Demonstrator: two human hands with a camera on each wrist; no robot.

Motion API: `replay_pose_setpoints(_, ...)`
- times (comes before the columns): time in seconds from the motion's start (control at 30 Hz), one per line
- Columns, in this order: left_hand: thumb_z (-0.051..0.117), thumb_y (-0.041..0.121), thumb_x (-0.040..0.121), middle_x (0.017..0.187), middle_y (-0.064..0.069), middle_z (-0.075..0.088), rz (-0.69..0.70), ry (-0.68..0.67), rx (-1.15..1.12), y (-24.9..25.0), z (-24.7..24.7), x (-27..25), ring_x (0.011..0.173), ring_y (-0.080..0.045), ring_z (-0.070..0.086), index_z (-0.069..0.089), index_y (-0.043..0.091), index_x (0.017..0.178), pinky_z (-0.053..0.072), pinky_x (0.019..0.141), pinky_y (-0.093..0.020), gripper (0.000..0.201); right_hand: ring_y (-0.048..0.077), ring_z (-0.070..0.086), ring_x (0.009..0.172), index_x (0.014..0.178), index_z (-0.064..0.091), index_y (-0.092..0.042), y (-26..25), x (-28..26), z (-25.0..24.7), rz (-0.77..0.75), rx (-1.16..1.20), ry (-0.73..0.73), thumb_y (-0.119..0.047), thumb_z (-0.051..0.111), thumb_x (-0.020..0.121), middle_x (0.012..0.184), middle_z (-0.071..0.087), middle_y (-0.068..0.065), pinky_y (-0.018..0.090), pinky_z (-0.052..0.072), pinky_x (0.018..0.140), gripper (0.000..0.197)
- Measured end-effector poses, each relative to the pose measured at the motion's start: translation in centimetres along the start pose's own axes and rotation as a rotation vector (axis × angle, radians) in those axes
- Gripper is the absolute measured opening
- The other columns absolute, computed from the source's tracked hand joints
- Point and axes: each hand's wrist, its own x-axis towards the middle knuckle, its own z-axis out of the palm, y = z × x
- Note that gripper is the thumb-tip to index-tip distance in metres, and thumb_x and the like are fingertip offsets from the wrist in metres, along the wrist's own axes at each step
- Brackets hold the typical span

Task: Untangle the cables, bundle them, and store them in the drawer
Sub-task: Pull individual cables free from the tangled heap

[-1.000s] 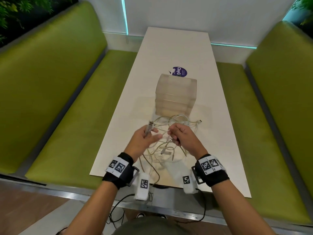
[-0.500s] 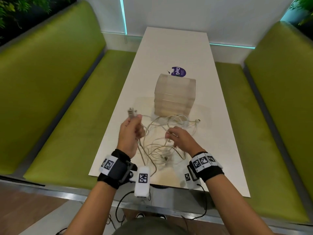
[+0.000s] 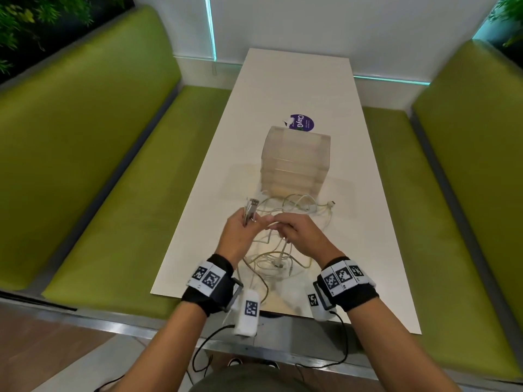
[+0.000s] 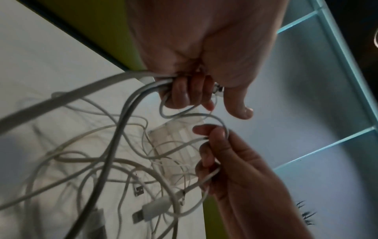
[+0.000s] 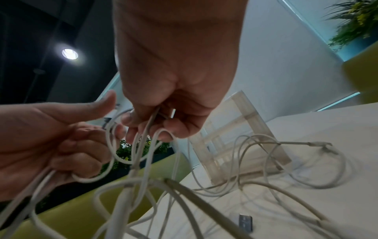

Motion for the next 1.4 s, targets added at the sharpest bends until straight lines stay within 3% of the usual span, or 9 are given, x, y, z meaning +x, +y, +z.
replay_pose_setpoints(0.23, 0.071, 0.041, 0.080, 0.069, 0.003, 0.065, 0.024, -0.153, 0.267, -0.5, -0.7, 0.4, 0.074, -0.021, 0.063, 0.064, 0.022, 0.078, 0.051, 0.078, -0.038, 0.021, 0.011, 0.054, 0.062, 0.089, 0.067, -0.019, 0.0, -0.2, -0.3, 0.028, -0.073, -0.045, -0.019, 0.052, 0.093, 0.065, 0.056, -0.009, 0.036, 0.048, 0.061, 0.016)
replay_pose_setpoints(0.3, 0.065, 0.040, 0.086, 0.066, -0.004, 0.061, 0.032, -0.182, 0.351, -0.3, -0.9, 0.2, 0.065, -0.026, 0.056, 0.063, 0.014, 0.079, 0.047, 0.066, -0.038, 0.027, 0.003, 0.054, 0.066, 0.094, 0.068, -0.019, 0.5, 0.0, -0.3, 0.058, -0.122, -0.044, -0.022, 0.057, 0.091, 0.073, 0.060, -0.013, 0.028, 0.046, 0.062, 0.011)
replay_pose_setpoints(0.43, 0.057, 0.025, 0.093, 0.051, 0.012, 0.031, 0.022, -0.079, 0.224, 0.2, -1.5, -0.4, 0.048, -0.010, 0.027, 0.038, 0.019, 0.060, 0.024, 0.051, -0.028, 0.039, 0.003, 0.053, 0.082, 0.098, 0.068, -0.021, 2.3, 0.5, -0.7, 0.100, -0.237, -0.042, -0.019, 0.066, 0.085, 0.097, 0.060, -0.010, 0.023, 0.038, 0.070, 0.013)
replay_pose_setpoints(0.67, 0.053, 0.013, 0.095, 0.055, 0.002, 0.031, 0.001, 0.142, -0.016, 1.2, -3.7, -1.0, 0.043, -0.007, 0.029, 0.039, 0.017, 0.061, 0.030, 0.045, -0.018, 0.037, 0.021, 0.060, 0.069, 0.090, 0.071, -0.008, 5.1, 1.3, -2.1, 0.361, -0.211, 0.135, -0.016, 0.059, 0.091, 0.096, 0.070, 0.010, 0.035, 0.050, 0.072, 0.015)
replay_pose_setpoints(0.9, 0.053, 0.016, 0.095, 0.055, 0.002, 0.029, 0.011, 0.166, -0.070, 1.2, -4.0, -0.8, 0.043, -0.007, 0.028, 0.039, 0.017, 0.063, 0.029, 0.044, -0.019, 0.035, 0.024, 0.063, 0.077, 0.107, 0.065, -0.014, 4.5, 1.7, -1.9, 0.315, -0.114, 0.362, -0.011, 0.052, 0.094, 0.102, 0.065, 0.005, 0.040, 0.054, 0.077, 0.019)
replay_pose_setpoints(1.0, 0.052, 0.016, 0.096, 0.055, 0.003, 0.030, 0.008, 0.131, -0.091, 1.3, -3.5, -0.9, 0.043, -0.007, 0.026, 0.038, 0.018, 0.063, 0.028, 0.044, -0.019, 0.036, 0.021, 0.060, 0.098, 0.113, 0.065, -0.019, 3.3, 1.7, -1.8, 0.162, -0.058, 0.233, -0.004, 0.048, 0.093, 0.118, 0.058, 0.000, 0.039, 0.053, 0.087, 0.030)
replay_pose_setpoints(1.13, 0.052, 0.018, 0.097, 0.049, 0.013, 0.033, 0.003, 0.088, -0.123, 1.3, -2.7, -0.8, 0.044, -0.005, 0.027, 0.046, 0.017, 0.067, 0.027, 0.045, -0.018, 0.030, 0.018, 0.058, 0.095, 0.114, 0.062, -0.027, 1.9, 0.9, -1.1, 0.180, -0.132, -0.156, -0.021, 0.061, 0.090, 0.118, 0.051, -0.003, 0.016, 0.044, 0.078, 0.025)
replay_pose_setpoints(1.3, 0.052, 0.022, 0.096, 0.049, 0.013, 0.034, 0.024, 0.001, -0.109, 1.2, -2.2, -1.0, 0.045, -0.005, 0.029, 0.056, 0.013, 0.076, 0.031, 0.046, -0.016, 0.023, 0.016, 0.055, 0.093, 0.132, 0.044, -0.033, 2.7, 1.2, 0.7, 0.320, -0.208, -0.102, -0.044, 0.067, 0.083, 0.105, 0.056, 0.001, 0.033, 0.044, 0.087, 0.056)
replay_pose_setpoints(1.4, 0.053, 0.023, 0.096, 0.050, 0.012, 0.036, 0.037, -0.034, -0.096, 1.1, -2.0, -1.0, 0.046, -0.005, 0.031, 0.059, 0.012, 0.078, 0.032, 0.047, -0.015, 0.022, 0.015, 0.052, 0.094, 0.132, 0.051, -0.030, 2.5, 1.6, 1.3, 0.274, -0.227, -0.069, -0.040, 0.062, 0.088, 0.102, 0.047, 0.001, 0.031, 0.043, 0.089, 0.046)
